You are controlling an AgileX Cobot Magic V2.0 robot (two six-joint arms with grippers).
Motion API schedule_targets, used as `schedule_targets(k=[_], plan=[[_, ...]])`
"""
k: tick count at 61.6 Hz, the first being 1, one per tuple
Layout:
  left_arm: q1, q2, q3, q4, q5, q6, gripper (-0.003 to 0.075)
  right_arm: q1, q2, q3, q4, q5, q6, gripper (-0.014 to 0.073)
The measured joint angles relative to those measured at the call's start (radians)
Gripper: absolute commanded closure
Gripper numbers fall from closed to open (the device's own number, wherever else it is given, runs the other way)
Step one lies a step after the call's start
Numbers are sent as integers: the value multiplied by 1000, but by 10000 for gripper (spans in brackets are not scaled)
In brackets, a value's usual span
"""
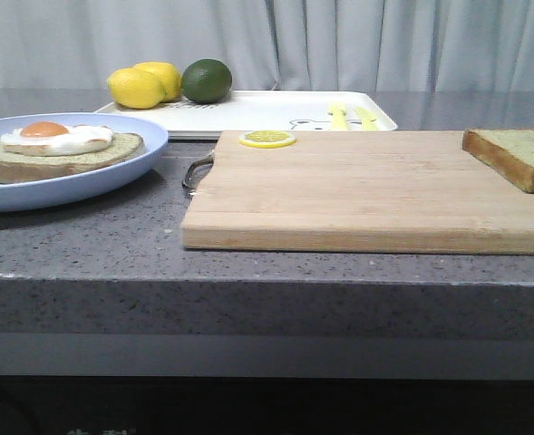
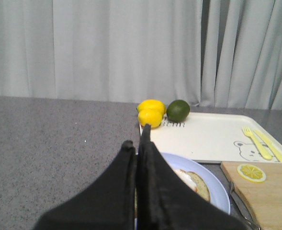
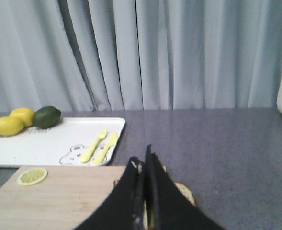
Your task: Place bread and move sandwich to tray
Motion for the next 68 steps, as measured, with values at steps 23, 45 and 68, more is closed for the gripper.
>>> schedule_targets(k=[23,45,68], plan=[[0,132,-30,-27,65,0,741,0,232,-62,0,220,2,662],[0,180,10,-22,72,0,542,0,359,-62,0,267,2,298],[0,180,10,24,72,0,176,0,390,-62,4,258,2,32]])
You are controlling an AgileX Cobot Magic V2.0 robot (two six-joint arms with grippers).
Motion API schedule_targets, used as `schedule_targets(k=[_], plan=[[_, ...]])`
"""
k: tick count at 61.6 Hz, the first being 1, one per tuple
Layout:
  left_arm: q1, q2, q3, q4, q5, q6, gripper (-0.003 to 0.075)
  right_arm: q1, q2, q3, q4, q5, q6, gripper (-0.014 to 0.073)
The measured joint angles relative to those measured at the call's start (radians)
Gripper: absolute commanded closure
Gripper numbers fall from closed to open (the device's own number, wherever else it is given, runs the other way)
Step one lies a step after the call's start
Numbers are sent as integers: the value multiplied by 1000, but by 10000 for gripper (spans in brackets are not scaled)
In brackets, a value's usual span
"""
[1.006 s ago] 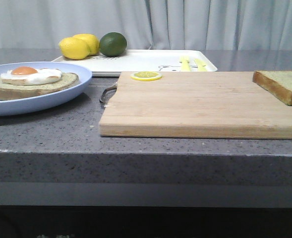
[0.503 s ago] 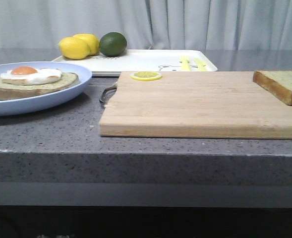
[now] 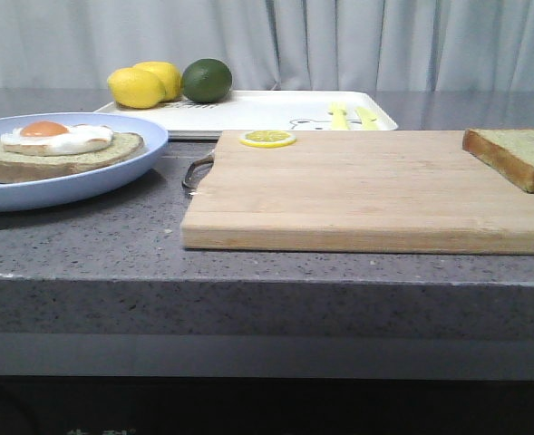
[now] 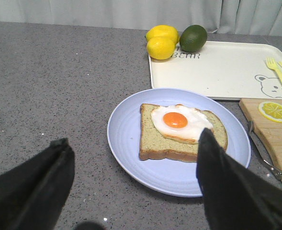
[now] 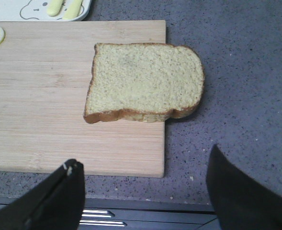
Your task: Place bread and move sandwich to tray
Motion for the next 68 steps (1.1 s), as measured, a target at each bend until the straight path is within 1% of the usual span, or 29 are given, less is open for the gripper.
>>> schedule_targets(k=[8,16,24,36,42,47,52,57,61,68], plan=[[0,0,0,2,0,0,176,0,15,-5,22,17,0,32],[0,0,0,2,0,2,176,0,88,-47,45,100,0,32],[-7,0,0,2,0,11,176,0,204,-129,57,202,0,32],[-96,0,0,37,-12,20,176,-1,366,-251,57,272,-9,32],[-134,0,0,69,-20,20,176,-22,422,-298,60,290,-11,32],[-155,0,0,82,-22,20,176,-74,465,-329,69,301,-13,32],[-163,0,0,84,-22,20,176,-150,502,-344,95,313,-26,32],[-162,0,0,86,-22,20,176,-256,541,-350,150,330,-79,32],[-162,0,0,86,-22,20,176,-346,569,-350,221,347,-140,32],[-162,0,0,88,-22,20,176,-509,628,-351,392,381,-266,32]])
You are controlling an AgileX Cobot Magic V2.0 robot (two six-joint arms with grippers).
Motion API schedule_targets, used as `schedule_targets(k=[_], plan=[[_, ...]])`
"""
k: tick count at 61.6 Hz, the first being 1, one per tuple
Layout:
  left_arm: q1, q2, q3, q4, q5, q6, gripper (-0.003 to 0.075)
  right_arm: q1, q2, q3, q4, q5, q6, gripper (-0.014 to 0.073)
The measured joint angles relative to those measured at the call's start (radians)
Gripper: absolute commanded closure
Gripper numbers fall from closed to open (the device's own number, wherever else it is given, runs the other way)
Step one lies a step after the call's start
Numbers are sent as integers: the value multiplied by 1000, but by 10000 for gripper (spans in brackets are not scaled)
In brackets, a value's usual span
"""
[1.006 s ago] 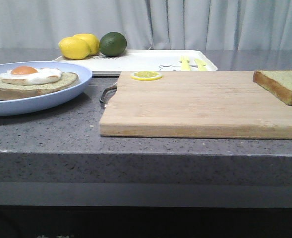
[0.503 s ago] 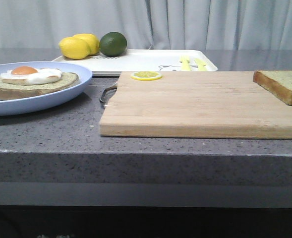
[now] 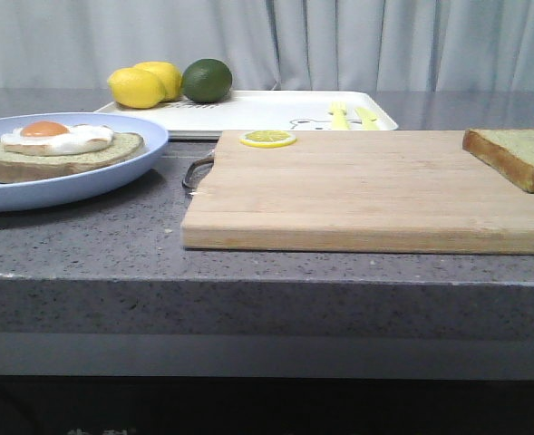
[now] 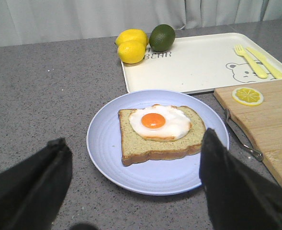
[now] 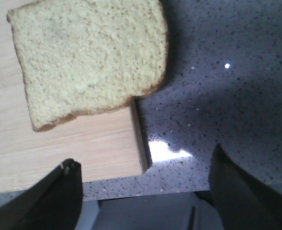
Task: Place bread and move sandwich to tray
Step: 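Grasp the bread slice edge with the right gripper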
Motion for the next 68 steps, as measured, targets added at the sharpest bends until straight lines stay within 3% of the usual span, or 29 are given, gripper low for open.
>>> schedule_targets(k=[12,32,68], plan=[[-2,0,0,0,0,0,176,-123,111,0,161,24,-141,32],[-2,0,0,0,0,2,176,-125,291,0,318,25,-273,32],[-2,0,0,0,0,2,176,-125,459,-4,450,8,-368,32]])
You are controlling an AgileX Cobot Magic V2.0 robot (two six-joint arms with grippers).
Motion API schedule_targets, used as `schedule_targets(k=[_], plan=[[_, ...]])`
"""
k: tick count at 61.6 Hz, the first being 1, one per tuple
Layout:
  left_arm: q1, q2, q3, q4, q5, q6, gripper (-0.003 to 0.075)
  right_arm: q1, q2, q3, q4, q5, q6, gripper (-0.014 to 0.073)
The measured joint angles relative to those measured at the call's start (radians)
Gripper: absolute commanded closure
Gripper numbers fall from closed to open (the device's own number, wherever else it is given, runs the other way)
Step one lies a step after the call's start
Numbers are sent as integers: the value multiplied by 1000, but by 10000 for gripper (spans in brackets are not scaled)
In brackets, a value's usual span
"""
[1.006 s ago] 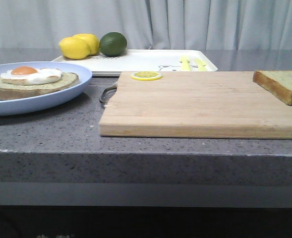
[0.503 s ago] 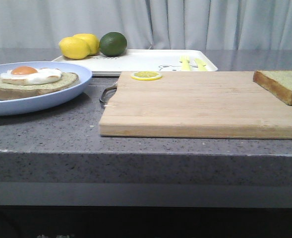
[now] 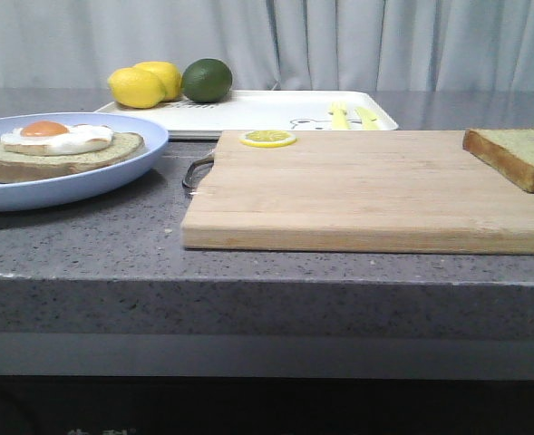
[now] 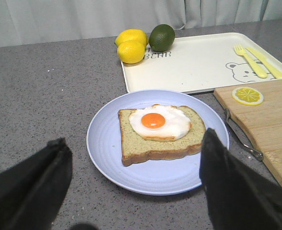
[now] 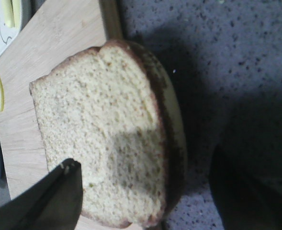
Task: Place bread and move sandwich to tray
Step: 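Grasp the bread slice edge with the right gripper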
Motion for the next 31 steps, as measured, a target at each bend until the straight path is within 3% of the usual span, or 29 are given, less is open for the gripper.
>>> schedule_targets(k=[16,31], plan=[[0,0,0,0,-1,0,176,29,26,-5,43,0,-32,72],[0,0,0,0,-1,2,176,35,34,-5,52,-10,-36,340]])
